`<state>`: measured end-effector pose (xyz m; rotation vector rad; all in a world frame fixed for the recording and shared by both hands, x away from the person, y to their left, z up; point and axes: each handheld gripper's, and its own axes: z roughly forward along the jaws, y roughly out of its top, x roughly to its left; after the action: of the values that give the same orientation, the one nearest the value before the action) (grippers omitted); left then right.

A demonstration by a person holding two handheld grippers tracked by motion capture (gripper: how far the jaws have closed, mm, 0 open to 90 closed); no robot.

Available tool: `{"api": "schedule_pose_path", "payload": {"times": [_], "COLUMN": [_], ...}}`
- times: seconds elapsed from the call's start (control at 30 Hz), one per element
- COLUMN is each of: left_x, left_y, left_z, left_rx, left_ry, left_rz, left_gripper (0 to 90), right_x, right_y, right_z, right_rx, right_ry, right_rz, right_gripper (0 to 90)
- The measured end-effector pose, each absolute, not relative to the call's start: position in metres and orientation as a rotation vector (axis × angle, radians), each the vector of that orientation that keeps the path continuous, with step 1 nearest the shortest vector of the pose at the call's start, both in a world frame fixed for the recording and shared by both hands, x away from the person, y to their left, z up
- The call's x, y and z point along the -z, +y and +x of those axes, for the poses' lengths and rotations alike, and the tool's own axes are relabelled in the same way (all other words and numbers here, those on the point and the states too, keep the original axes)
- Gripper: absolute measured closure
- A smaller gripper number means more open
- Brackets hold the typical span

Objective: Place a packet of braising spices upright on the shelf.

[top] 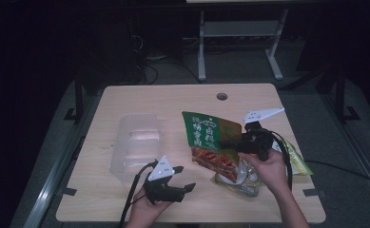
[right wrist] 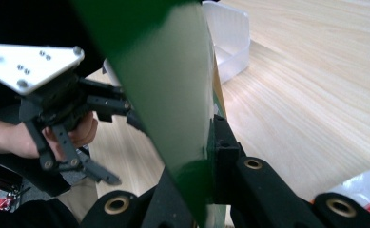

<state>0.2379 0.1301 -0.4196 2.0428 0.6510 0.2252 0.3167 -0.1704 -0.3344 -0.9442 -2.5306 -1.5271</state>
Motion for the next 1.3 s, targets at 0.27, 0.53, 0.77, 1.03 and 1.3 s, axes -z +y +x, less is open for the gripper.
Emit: {"api": "schedule_pose_path", "payload": {"times": [0.27,0.53,0.77,1.03,1.3], "left_x": [0.426,0.425,0.426,0.424,0.423], "left_y": [0.136,0.138,0.139,0.137,0.14], "left_z": [0.235,0.233,0.232,0.23,0.229], "left_rx": [-0.187,-0.176,-0.192,-0.193,-0.205], "left_ry": [0.636,0.626,0.586,0.559,0.556], "left_rz": [2.031,2.018,2.03,2.039,2.042], "left_gripper": [27.4,26.3,25.5,24.9,24.9], "right_x": [0.321,0.311,0.304,0.3,0.295], "right_y": [-0.159,-0.147,-0.134,-0.12,-0.103], "right_z": [0.33,0.344,0.356,0.361,0.366], "right_rx": [1.543,1.519,1.513,1.51,1.493], "right_ry": [-2.529,-2.554,-2.558,-2.566,-2.585], "right_rz": [-0.932,-0.938,-0.936,-0.898,-0.869], "right_gripper": [89.7,89.7,89.7,89.8,89.7]}}
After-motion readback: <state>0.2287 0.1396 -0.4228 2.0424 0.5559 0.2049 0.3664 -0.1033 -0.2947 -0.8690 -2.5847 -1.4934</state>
